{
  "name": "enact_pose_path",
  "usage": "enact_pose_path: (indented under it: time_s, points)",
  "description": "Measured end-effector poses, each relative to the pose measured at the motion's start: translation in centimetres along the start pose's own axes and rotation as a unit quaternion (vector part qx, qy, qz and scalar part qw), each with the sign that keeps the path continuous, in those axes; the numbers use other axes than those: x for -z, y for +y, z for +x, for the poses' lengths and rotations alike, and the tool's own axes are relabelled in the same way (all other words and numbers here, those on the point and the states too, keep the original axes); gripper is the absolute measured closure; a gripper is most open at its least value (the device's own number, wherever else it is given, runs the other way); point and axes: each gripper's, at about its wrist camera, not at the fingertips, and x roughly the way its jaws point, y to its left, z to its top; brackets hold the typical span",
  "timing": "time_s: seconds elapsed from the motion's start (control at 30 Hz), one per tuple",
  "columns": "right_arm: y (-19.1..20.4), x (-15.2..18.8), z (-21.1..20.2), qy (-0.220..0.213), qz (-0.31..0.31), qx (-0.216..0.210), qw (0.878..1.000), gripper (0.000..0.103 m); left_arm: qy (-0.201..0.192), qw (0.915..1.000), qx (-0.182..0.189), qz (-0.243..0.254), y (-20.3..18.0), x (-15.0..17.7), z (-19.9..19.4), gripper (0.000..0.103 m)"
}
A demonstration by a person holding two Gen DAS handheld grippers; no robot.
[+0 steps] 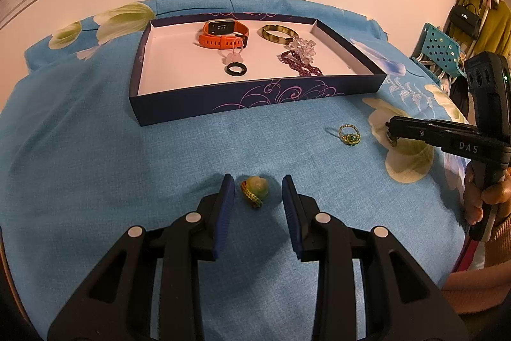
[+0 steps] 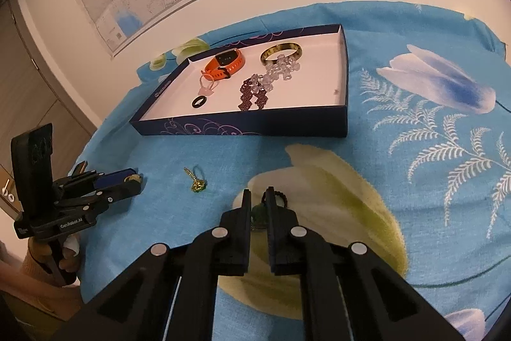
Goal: Organize jewelry
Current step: 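Grasp the green bead with the left tool while the right tool grasps the black-cord pendant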
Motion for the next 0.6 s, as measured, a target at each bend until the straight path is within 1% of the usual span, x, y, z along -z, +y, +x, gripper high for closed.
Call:
enact_pose_path:
  time_s: [0.1,0.13,0.23,0.3,0.43,0.6]
  points:
    - [-0.4,-0.2,-0.4,-0.009,0.014,-0.013,1.0,0.097,0.0,1.0,0.0,-0.001,0.0,0.0,0.0,0.072]
    - [-0.7,-0.3,-0.8,-0.015,0.026,-0.028,0.999,0.097,0.0,1.0,0.001,-0.001,0.0,0.0,0.0,0.072]
    - [-1.1,-0.6,-1.6,-0.028,0.041,-0.052,0.997,0.097,0.0,1.0,0.001,-0.002,0.0,0.0,0.0,0.074]
    - [-1.0,-0.9,-2.1,-0.034,0.041,-0.053,0.997,0.097,0.0,1.0,0.002,-0.002,0.0,-0.1,0.0,0.075]
    - [-0.5,-1.3,-2.4,-0.04,0.031,-0.053,0.997,0.097,0.0,1.0,0.001,-0.003,0.1,-0.1,0.0,0.086]
    - [0.0,-1.8,-2.3,-0.044,0.019,-0.056,0.997,0.097,-0.001,1.0,-0.003,0.0,0.0,0.0,-0.1,0.087]
